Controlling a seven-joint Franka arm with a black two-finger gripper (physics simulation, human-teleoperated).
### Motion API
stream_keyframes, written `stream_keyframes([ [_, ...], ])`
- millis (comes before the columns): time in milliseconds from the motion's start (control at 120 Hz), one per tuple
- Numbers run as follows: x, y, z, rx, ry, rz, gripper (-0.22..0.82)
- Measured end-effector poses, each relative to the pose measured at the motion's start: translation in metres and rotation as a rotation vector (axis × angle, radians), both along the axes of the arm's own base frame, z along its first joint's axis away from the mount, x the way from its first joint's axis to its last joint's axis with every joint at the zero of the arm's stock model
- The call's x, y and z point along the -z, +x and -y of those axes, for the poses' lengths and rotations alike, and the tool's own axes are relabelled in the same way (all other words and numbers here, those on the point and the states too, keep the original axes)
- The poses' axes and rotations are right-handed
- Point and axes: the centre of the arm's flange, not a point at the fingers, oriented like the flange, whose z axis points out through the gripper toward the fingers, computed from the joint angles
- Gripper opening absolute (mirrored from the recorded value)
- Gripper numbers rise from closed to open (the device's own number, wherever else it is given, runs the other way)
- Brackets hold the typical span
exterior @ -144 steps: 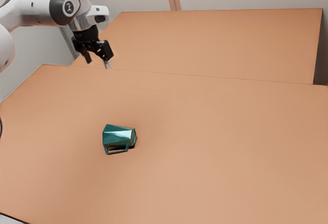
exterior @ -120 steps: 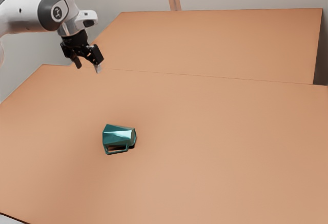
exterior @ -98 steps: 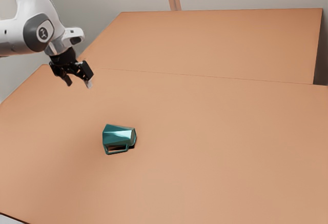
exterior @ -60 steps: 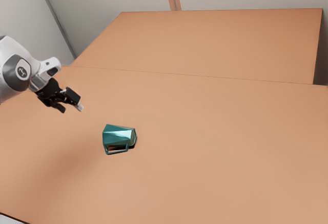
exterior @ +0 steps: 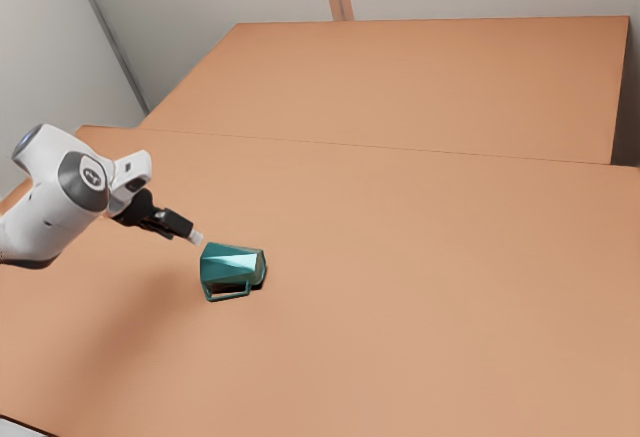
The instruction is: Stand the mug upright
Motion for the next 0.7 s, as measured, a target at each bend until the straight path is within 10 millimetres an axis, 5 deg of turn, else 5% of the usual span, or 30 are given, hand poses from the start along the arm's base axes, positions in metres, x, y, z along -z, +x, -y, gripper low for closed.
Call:
stream_keyframes([
  [700,0.061,-0.008,0.041,0.108,-0.091,0.104,0.60],
])
